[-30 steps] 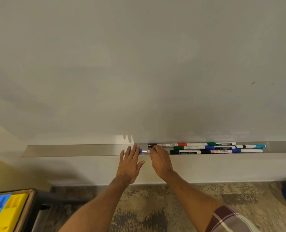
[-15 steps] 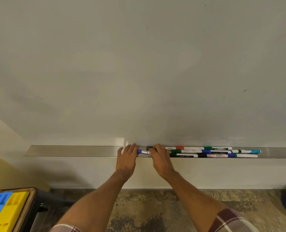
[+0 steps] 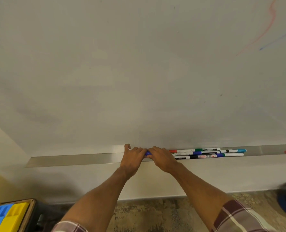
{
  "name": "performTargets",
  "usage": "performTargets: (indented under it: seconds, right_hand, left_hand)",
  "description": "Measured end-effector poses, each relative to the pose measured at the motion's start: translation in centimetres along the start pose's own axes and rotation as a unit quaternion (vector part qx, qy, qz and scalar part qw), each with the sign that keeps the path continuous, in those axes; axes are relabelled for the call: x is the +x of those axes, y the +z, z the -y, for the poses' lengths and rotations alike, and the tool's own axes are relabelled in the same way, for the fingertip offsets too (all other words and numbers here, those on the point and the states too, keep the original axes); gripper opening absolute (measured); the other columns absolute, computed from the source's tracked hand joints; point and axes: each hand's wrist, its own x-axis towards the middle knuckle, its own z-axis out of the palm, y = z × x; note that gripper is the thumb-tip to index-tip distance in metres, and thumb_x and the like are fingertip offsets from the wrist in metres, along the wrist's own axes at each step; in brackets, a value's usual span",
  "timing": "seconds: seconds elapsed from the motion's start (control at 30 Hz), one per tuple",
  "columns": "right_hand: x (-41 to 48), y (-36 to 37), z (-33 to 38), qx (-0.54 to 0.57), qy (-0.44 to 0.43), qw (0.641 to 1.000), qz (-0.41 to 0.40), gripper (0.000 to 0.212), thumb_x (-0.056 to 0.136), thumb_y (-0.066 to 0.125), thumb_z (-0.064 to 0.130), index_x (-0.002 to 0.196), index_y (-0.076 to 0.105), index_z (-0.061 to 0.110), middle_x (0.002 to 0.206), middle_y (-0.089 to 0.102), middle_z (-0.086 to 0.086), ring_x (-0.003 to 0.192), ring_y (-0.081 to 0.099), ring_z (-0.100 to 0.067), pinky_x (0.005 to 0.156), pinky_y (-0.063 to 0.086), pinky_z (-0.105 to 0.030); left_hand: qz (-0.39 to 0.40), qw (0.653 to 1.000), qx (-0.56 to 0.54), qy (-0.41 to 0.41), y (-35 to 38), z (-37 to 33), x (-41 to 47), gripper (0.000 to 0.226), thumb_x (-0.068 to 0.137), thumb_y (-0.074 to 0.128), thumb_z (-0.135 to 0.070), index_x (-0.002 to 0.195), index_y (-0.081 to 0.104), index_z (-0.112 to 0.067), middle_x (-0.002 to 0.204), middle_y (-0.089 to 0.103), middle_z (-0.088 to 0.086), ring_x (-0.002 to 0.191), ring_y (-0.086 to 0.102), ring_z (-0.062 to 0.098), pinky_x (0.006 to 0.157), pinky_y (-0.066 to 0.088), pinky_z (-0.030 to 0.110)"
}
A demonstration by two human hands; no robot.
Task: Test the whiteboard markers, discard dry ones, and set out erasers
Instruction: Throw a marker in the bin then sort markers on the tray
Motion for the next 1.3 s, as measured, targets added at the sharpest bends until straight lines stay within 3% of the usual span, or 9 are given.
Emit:
performTargets:
  seconds: [0.2, 0.37, 0.53, 0.67, 0.73, 0.9, 1.03, 1.17, 1.3]
  right_hand:
    - [-2.2, -2.0, -2.0, -0.050, 0.017, 0.998, -0.039, 0.038, 0.100, 0.036, 0.040, 0.135, 0.044, 0.028, 0.098, 0.062, -0.005, 0.078, 0.061, -0.023, 0.063, 0.041, -0.028]
    - [-3.4, -3.3, -3.6, 0.068, 0.047, 0.994, -0.065, 0.048, 0.098, 0.039, 0.044, 0.141, 0.037, 0.020, 0.117, 0.063, -0.003, 0.098, 0.061, -0.022, 0.085, 0.046, -0.032]
    - [-5.1, -5.2, -6.2, 0.064, 0.055, 0.989, -0.121, 0.023, 0.094, 0.047, 0.017, 0.115, 0.040, 0.018, 0.091, 0.056, -0.002, 0.070, 0.049, -0.013, 0.068, 0.035, -0.023]
    - [-5.9, -7.6, -9.3, 0.015, 0.029, 0.982, -0.187, 0.035, 0.080, 0.061, -0.001, 0.110, 0.052, 0.013, 0.091, 0.061, -0.007, 0.071, 0.053, -0.018, 0.069, 0.042, -0.029]
    - [-6.0, -9.2, -11.1, 0.006, -0.020, 0.966, -0.258, 0.045, 0.071, 0.070, -0.006, 0.109, 0.054, 0.012, 0.091, 0.063, -0.009, 0.070, 0.059, -0.021, 0.063, 0.045, -0.029]
    - [-5.4, -17.3, -13.6, -0.011, -0.069, 0.932, -0.354, 0.029, 0.095, 0.042, 0.015, 0.124, 0.046, 0.016, 0.098, 0.062, -0.006, 0.081, 0.060, -0.023, 0.065, 0.047, -0.033]
    - [-4.5, -25.2, -14.1, 0.007, -0.069, 0.893, -0.444, 0.034, 0.097, 0.039, 0.024, 0.127, 0.050, 0.013, 0.099, 0.064, -0.007, 0.083, 0.061, -0.024, 0.067, 0.050, -0.035]
    - [-3.9, -32.2, -14.2, 0.084, -0.033, 0.864, -0.496, 0.025, 0.097, 0.049, 0.024, 0.114, 0.050, 0.007, 0.095, 0.064, -0.010, 0.076, 0.062, -0.029, 0.064, 0.046, -0.031]
    - [-3.1, -37.6, -14.4, 0.068, -0.078, 0.824, -0.557, 0.008, 0.096, 0.051, 0.018, 0.100, 0.050, 0.011, 0.087, 0.057, -0.006, 0.066, 0.052, -0.017, 0.059, 0.041, -0.022]
  left_hand:
    - [-0.032, 0.999, 0.004, 0.014, -1.5, -1.7, 0.9, 0.021, 0.103, 0.045, -0.026, 0.123, 0.053, -0.028, 0.112, 0.067, -0.006, 0.096, 0.059, 0.016, 0.092, 0.019, 0.039]
    - [-0.049, 0.998, 0.022, 0.013, -2.0, -3.0, 1.5, 0.020, 0.095, 0.061, -0.020, 0.113, 0.057, -0.026, 0.103, 0.066, -0.005, 0.095, 0.059, 0.018, 0.093, 0.021, 0.040]
    - [-0.143, 0.989, 0.041, -0.004, -2.8, -4.8, 2.6, 0.036, 0.069, 0.088, -0.026, 0.098, 0.068, -0.025, 0.112, 0.068, -0.001, 0.104, 0.064, 0.022, 0.087, 0.042, 0.047]
    - [-0.211, 0.976, 0.041, -0.015, -4.3, -6.2, 4.3, 0.038, 0.070, 0.086, -0.032, 0.103, 0.071, -0.021, 0.133, 0.060, 0.006, 0.122, 0.057, 0.030, 0.096, 0.042, 0.051]
    - [-0.255, 0.965, 0.055, 0.014, -5.5, -6.8, 5.9, 0.037, 0.076, 0.081, -0.032, 0.109, 0.070, -0.019, 0.141, 0.054, 0.007, 0.130, 0.051, 0.030, 0.102, 0.037, 0.051]
    - [-0.375, 0.922, 0.057, 0.080, -11.4, -9.1, 11.5, 0.036, 0.092, 0.067, -0.029, 0.124, 0.065, -0.014, 0.148, 0.046, 0.008, 0.137, 0.042, 0.031, 0.110, 0.032, 0.050]
    - [-0.444, 0.886, 0.066, 0.115, -18.4, -10.9, 16.2, 0.035, 0.097, 0.058, -0.029, 0.127, 0.063, -0.012, 0.146, 0.048, 0.010, 0.136, 0.043, 0.032, 0.111, 0.032, 0.051]
    - [-0.498, 0.852, 0.084, 0.136, -25.7, -11.9, 20.0, 0.038, 0.098, 0.056, -0.029, 0.131, 0.060, -0.010, 0.146, 0.047, 0.012, 0.137, 0.041, 0.032, 0.113, 0.029, 0.050]
    - [-0.534, 0.827, 0.097, 0.149, -32.1, -12.3, 23.3, 0.042, 0.101, 0.050, -0.029, 0.138, 0.053, -0.008, 0.150, 0.041, 0.012, 0.142, 0.033, 0.033, 0.117, 0.024, 0.051]
